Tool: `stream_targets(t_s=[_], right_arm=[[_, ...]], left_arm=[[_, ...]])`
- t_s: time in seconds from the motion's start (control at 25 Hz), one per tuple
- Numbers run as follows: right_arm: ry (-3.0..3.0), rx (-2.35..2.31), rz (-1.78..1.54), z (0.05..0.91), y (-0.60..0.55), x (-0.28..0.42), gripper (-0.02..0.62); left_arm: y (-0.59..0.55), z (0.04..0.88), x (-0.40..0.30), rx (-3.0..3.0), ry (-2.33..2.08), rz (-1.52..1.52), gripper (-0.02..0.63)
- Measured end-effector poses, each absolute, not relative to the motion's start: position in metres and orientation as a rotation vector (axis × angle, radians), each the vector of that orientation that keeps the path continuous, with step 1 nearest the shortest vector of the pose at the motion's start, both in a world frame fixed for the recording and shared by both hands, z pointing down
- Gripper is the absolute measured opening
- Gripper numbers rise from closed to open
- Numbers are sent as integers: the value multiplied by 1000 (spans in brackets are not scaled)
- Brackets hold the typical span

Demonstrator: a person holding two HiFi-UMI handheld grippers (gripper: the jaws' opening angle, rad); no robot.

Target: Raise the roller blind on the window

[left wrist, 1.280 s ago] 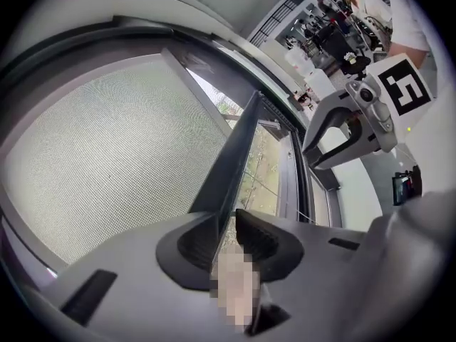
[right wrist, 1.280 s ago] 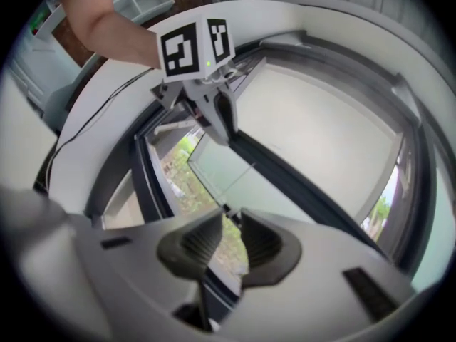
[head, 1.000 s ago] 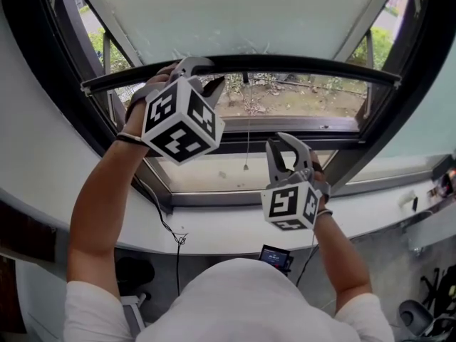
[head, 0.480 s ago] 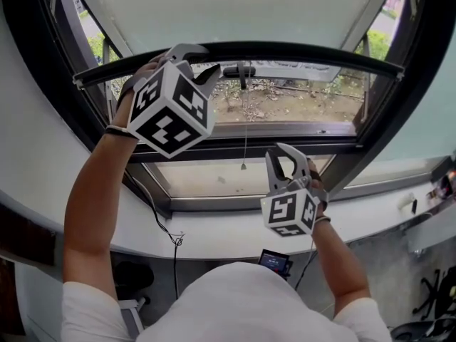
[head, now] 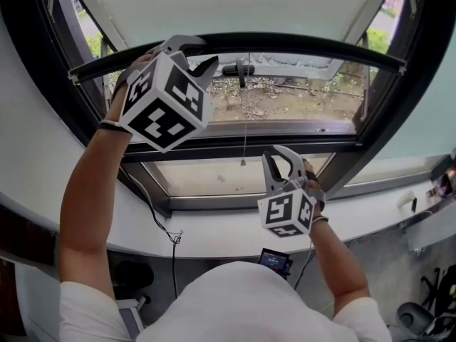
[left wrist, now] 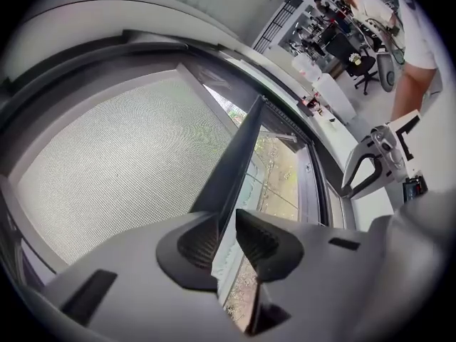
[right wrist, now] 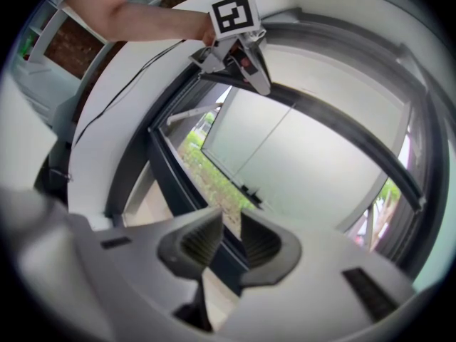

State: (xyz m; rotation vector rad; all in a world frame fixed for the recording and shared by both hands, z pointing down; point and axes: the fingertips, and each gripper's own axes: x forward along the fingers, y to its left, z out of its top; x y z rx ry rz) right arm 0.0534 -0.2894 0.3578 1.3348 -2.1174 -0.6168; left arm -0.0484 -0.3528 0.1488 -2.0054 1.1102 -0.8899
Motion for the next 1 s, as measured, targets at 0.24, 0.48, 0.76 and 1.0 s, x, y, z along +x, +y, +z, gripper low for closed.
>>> stream_targets(t_s=[0.24,0.48,0.76,1.0], right_arm=[[-2125,1327,-614,362,-292,51,86],[-2128,1320,-611,364,-293,47,87],[-2136,1306,-604,366,-292,40,87],[-2148,1294,-612,364,-292,33,87]], left_arm=[[-355,146,-48,-1989,1111,-885,86],[-355,139,-48,-1989,1115,-865,86],[-353,124,-48,-1973,1136,-828,86],[-352,106,-48,-1962,1138,-813,86]])
